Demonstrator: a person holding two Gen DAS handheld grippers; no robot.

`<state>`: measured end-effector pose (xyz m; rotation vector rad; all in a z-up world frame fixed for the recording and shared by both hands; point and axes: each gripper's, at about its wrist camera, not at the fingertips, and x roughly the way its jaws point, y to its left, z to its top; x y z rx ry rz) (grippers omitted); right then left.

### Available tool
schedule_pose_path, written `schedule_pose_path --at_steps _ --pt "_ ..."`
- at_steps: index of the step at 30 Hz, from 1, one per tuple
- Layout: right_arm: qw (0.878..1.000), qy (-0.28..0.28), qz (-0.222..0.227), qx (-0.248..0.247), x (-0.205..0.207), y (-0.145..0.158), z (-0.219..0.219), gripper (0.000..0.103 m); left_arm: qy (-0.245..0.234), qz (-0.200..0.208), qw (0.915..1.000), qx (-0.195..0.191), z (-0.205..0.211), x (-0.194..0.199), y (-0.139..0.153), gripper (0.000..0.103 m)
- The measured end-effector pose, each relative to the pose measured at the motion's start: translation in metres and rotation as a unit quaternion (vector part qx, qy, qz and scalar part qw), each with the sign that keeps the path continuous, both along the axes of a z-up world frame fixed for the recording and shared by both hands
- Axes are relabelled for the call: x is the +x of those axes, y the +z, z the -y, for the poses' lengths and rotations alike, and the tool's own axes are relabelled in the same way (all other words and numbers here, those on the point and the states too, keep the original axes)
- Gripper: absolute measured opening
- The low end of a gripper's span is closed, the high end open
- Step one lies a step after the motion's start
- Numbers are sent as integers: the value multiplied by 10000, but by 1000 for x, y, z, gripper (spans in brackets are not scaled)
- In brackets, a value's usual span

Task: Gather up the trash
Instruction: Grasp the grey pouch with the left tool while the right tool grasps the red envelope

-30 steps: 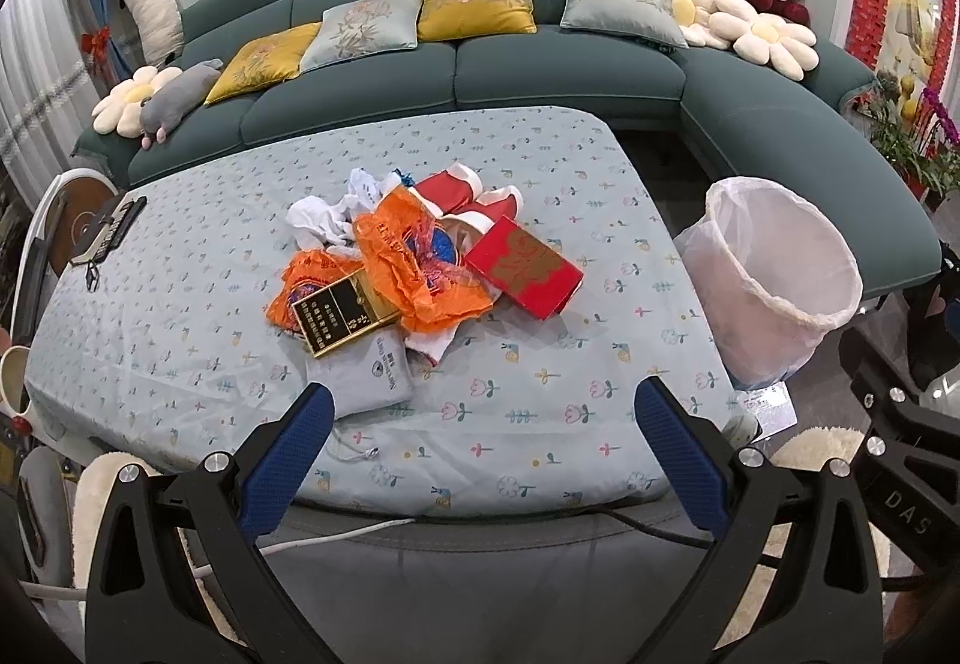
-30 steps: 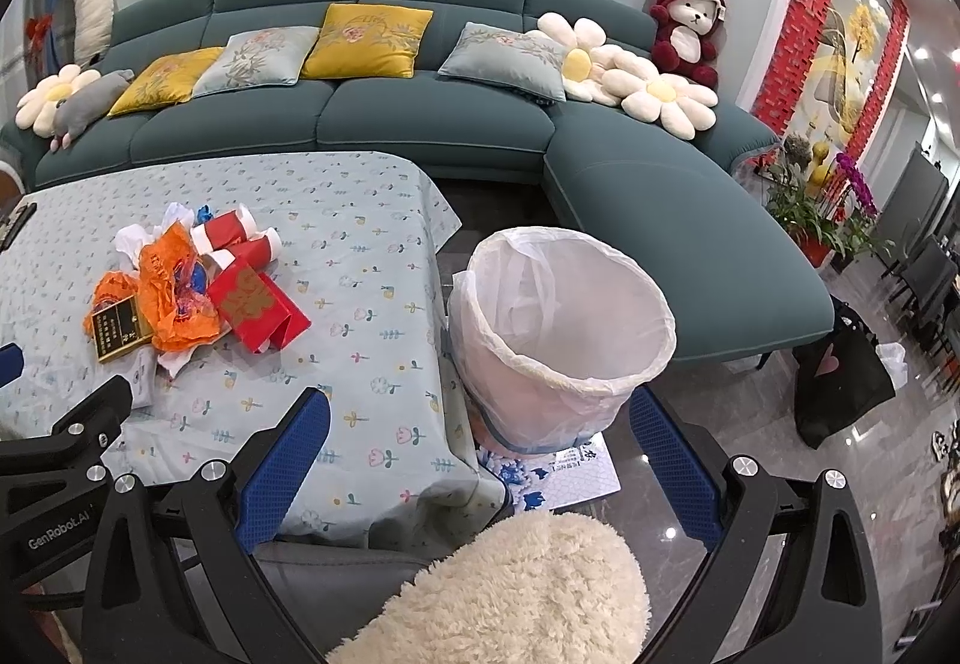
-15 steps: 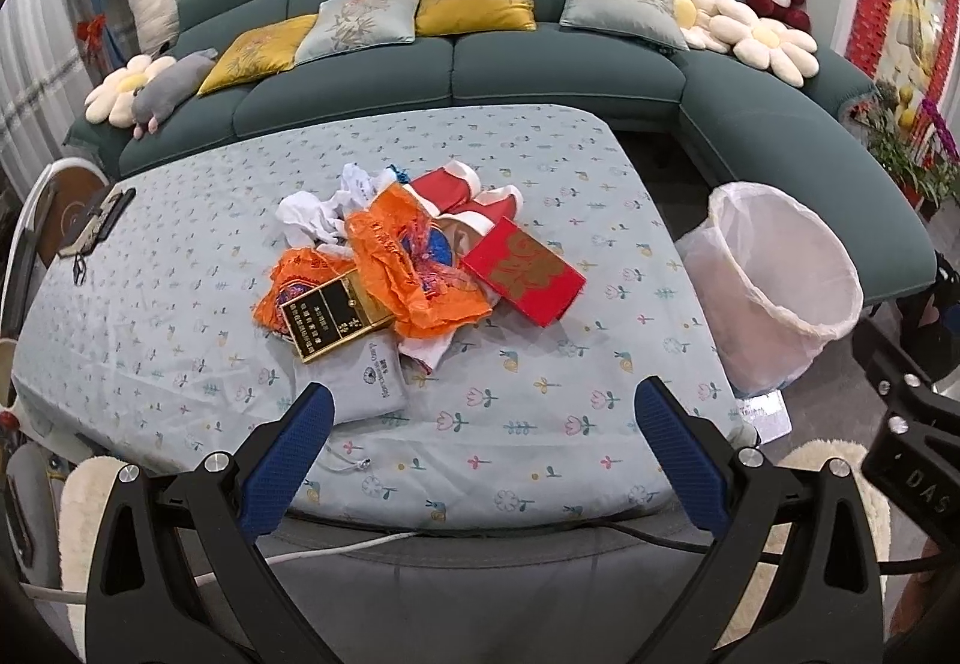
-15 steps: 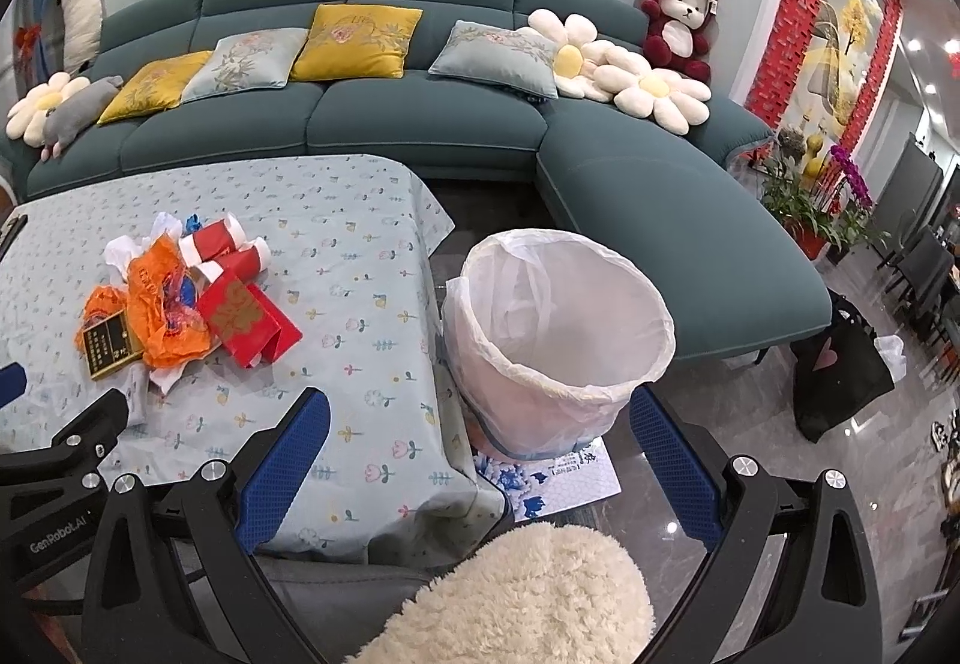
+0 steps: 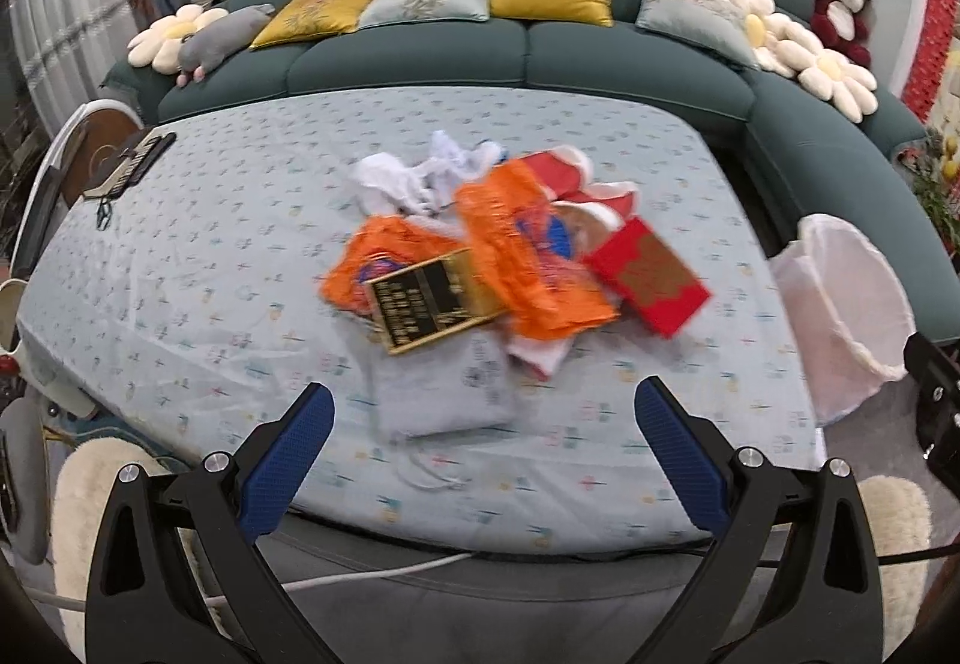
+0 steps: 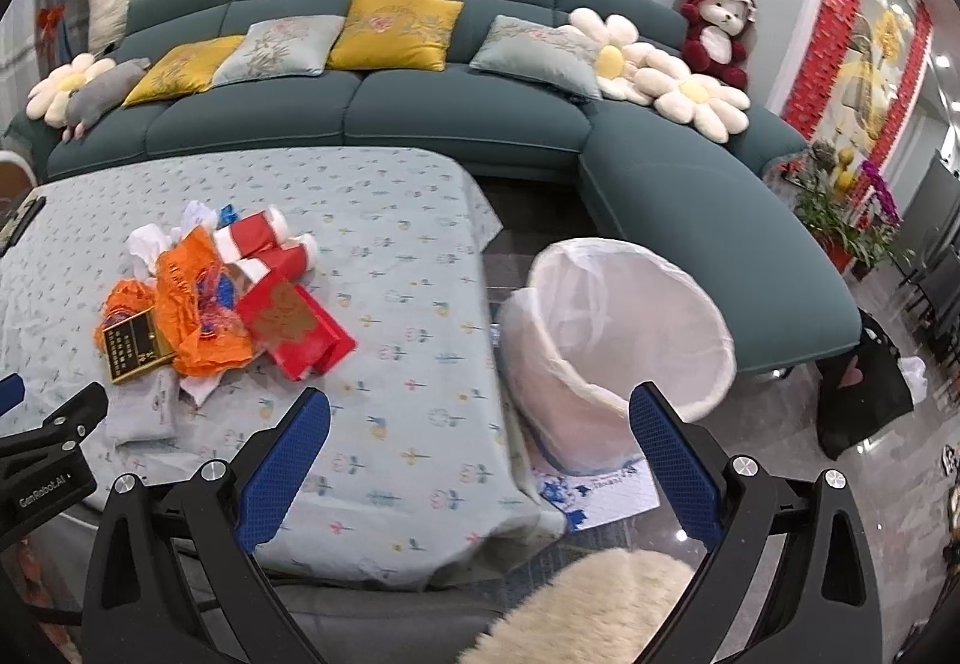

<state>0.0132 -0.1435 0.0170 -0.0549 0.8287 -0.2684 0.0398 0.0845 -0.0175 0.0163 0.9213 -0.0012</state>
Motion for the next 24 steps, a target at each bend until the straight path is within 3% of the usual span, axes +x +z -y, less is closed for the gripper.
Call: schedule_pose_path --at_steps 8,18,23,24 --pt "9987 374 -322 149 31 -28 -35 95 226 -483 9986 41 -37 16 -34 96" --pt "9958 605 -661 206 62 -58 -56 93 340 -1124 9910 -650 -40 41 -71 96" --pt "9946 619 -782 282 81 -71 -57 90 438 -1355 9870 -743 -29 62 -91 95" --pt "9943 630 -811 297 85 -73 -57 88 446 -1436 9860 -725 -27 66 -97 90"
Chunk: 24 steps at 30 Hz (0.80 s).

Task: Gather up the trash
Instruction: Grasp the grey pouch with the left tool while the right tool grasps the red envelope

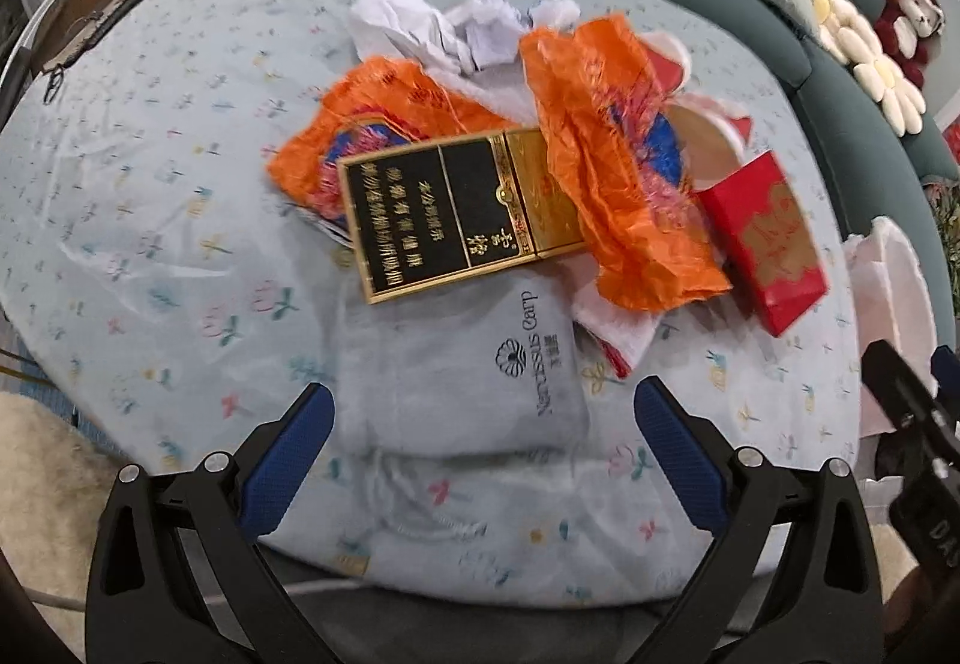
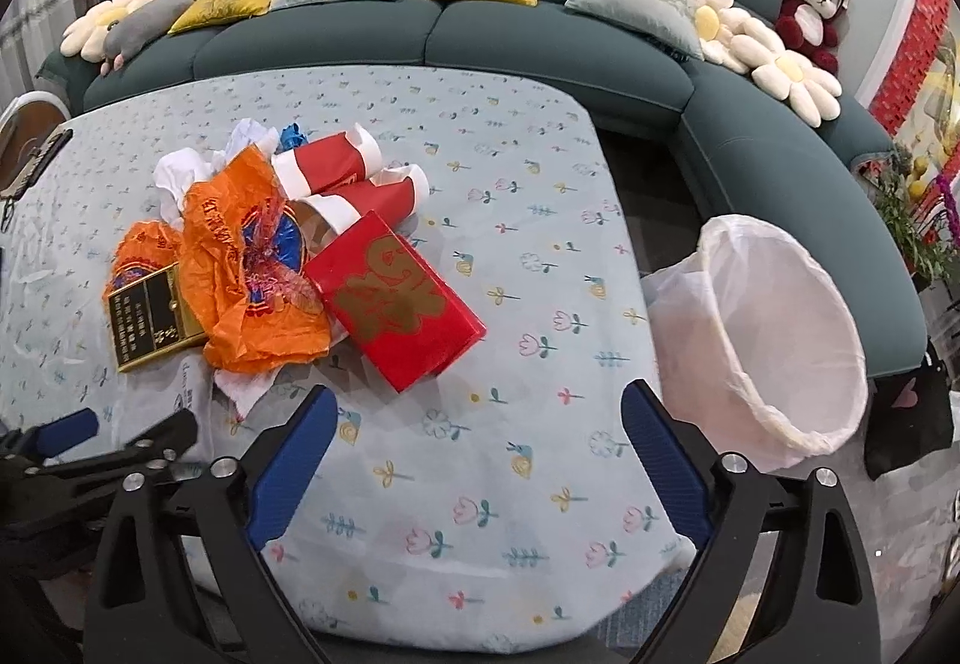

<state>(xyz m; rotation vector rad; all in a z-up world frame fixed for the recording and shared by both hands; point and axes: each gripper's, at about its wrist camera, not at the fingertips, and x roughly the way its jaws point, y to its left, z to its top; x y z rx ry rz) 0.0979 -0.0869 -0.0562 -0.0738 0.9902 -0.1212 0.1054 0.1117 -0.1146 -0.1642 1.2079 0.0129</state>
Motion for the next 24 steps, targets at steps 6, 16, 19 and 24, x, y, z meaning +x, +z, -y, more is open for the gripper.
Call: schedule_pose_path --at_steps 6,16,19,24 --pt "9996 76 -160 219 30 -16 3 77 19 -124 9999 -4 0 4 -9 48" --pt "9966 651 -329 386 79 -39 -1 68 -188 -179 9991 -332 -9 -1 3 6" --pt "9940 819 -470 555 85 -47 0 64 -212 -197 9989 -368 -8 1 6 6" --pt "9881 1003 -801 850 75 -59 -5 16 -246 -228 9988 -351 -4 -5 11 6"
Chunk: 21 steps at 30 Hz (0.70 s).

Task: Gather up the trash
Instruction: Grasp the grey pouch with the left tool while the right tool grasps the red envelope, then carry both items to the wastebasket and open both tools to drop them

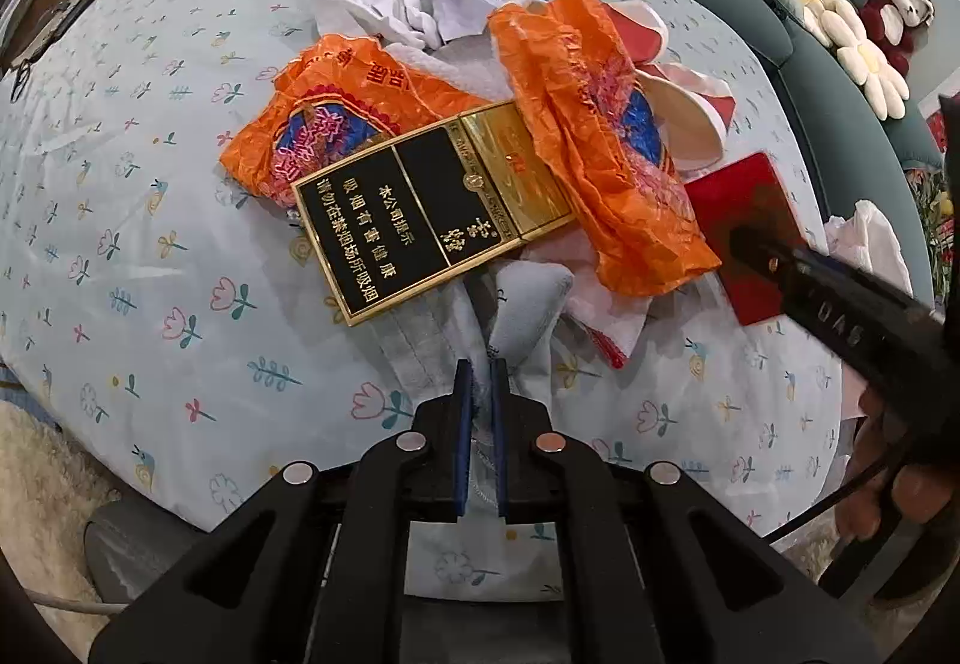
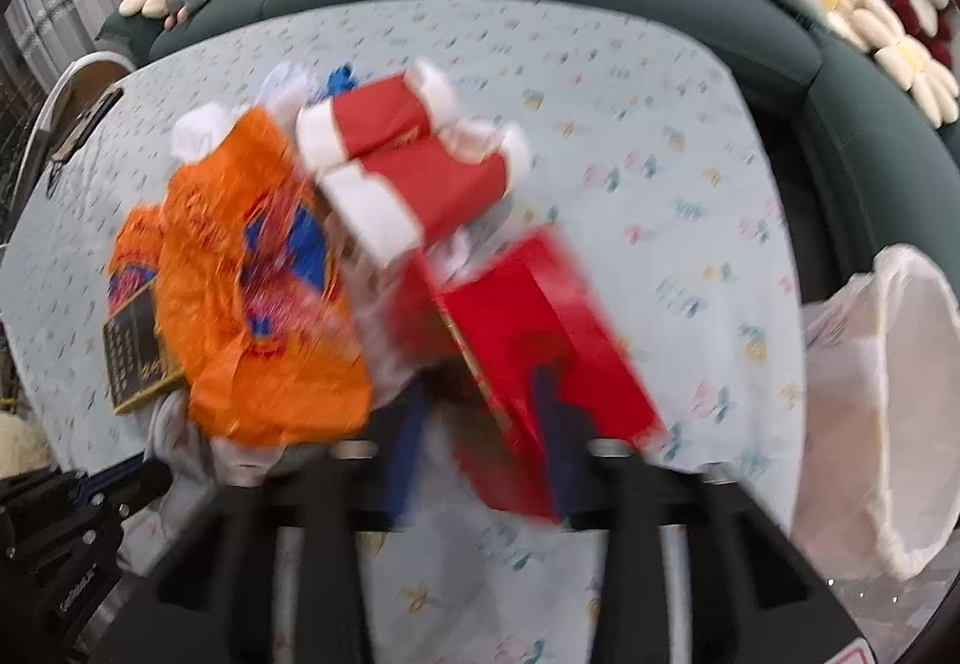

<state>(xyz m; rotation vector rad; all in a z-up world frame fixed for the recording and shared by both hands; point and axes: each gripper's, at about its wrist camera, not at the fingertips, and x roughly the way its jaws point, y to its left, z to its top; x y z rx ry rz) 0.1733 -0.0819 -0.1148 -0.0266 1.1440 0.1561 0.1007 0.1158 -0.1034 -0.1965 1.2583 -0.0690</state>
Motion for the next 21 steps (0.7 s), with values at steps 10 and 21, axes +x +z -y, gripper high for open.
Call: schedule_pose_path --at_steps 10,21 --pt "9990 -308 211 234 -46 31 15 4 -240 292 9992 -141 17 -18 31 6" --pt "9913 -881 933 281 -93 99 73 4 -922 793 9921 -301 88 -44 83 6"
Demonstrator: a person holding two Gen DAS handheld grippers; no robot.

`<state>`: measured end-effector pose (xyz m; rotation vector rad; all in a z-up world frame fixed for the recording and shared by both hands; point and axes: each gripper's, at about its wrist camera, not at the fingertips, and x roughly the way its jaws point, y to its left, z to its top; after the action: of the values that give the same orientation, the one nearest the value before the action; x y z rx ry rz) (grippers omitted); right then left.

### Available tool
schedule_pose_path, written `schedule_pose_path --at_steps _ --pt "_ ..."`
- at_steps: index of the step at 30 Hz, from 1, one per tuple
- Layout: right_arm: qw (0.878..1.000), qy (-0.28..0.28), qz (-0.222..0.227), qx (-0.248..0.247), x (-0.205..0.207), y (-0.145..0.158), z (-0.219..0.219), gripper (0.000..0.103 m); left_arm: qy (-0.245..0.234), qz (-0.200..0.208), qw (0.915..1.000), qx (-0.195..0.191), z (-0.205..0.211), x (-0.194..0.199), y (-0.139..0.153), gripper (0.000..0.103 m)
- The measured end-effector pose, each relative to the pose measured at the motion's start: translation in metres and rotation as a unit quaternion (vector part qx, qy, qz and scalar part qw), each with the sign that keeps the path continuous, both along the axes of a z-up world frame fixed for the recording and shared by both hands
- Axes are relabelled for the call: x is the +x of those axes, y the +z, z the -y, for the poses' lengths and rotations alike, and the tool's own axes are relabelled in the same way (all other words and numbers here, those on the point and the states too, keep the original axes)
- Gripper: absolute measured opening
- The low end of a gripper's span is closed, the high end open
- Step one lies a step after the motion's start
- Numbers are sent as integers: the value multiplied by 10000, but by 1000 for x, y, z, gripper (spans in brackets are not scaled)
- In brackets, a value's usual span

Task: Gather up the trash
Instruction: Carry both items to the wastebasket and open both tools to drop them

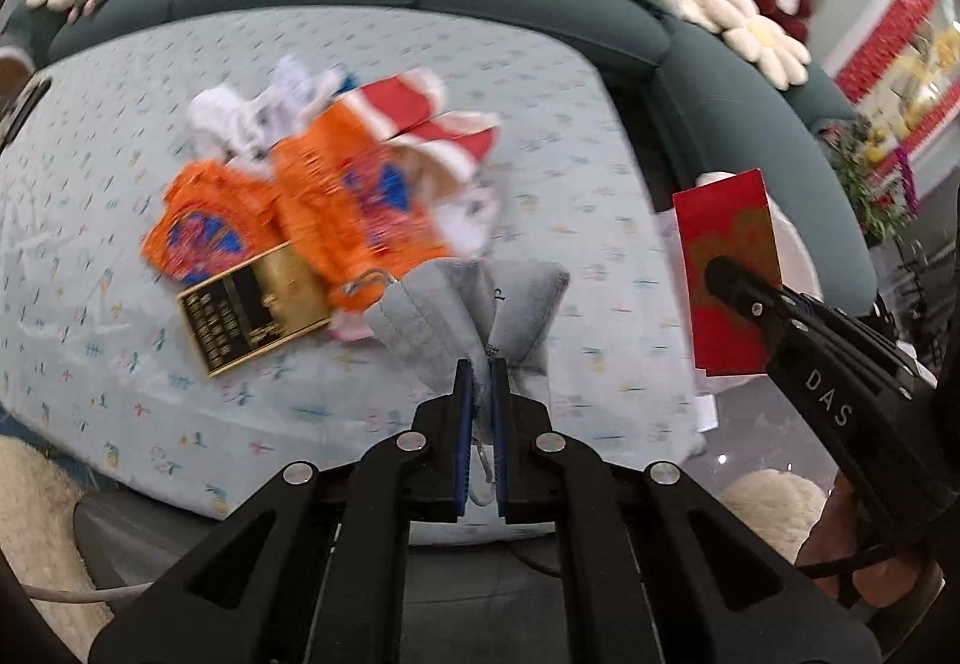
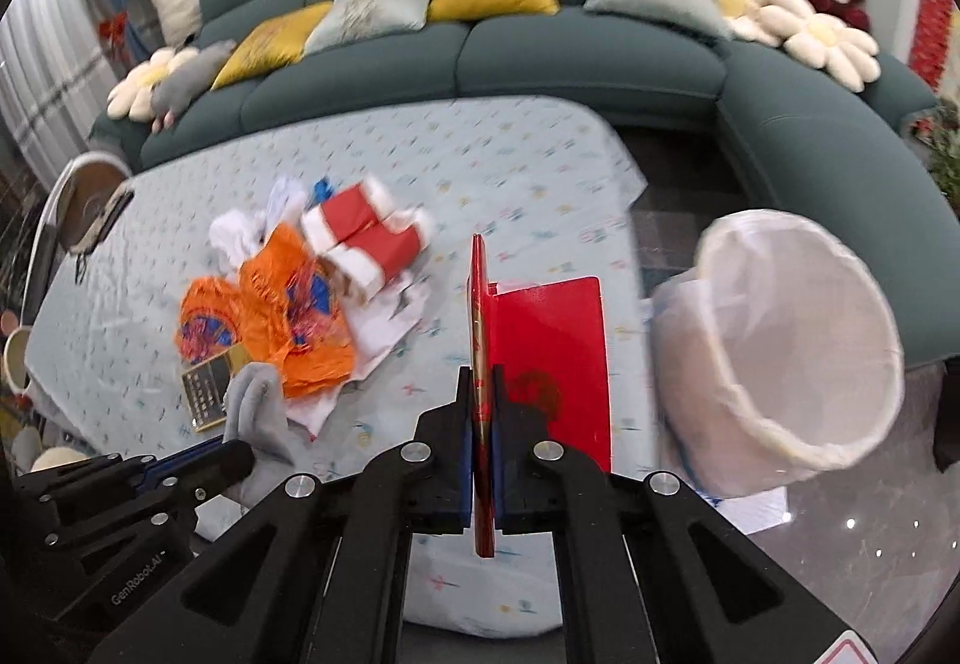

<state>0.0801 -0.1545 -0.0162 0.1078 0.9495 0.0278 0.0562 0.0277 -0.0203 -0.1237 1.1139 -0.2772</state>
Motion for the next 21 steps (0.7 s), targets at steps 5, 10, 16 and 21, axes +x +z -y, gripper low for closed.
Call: schedule_pose_path --at_steps 5,10,16,21 --pt "9991 -338 229 -85 -16 18 36 4 -379 207 9991 -35 41 -1 20 6" --pt "9969 -693 366 -107 -26 26 73 4 -784 404 9961 -8 86 1 35 6" --pt "9922 -1133 490 -142 -34 30 121 4 -1223 564 9909 12 144 9 45 6" --pt "9882 -1442 501 -161 -35 27 158 4 -1560 566 9861 -54 188 21 45 6"
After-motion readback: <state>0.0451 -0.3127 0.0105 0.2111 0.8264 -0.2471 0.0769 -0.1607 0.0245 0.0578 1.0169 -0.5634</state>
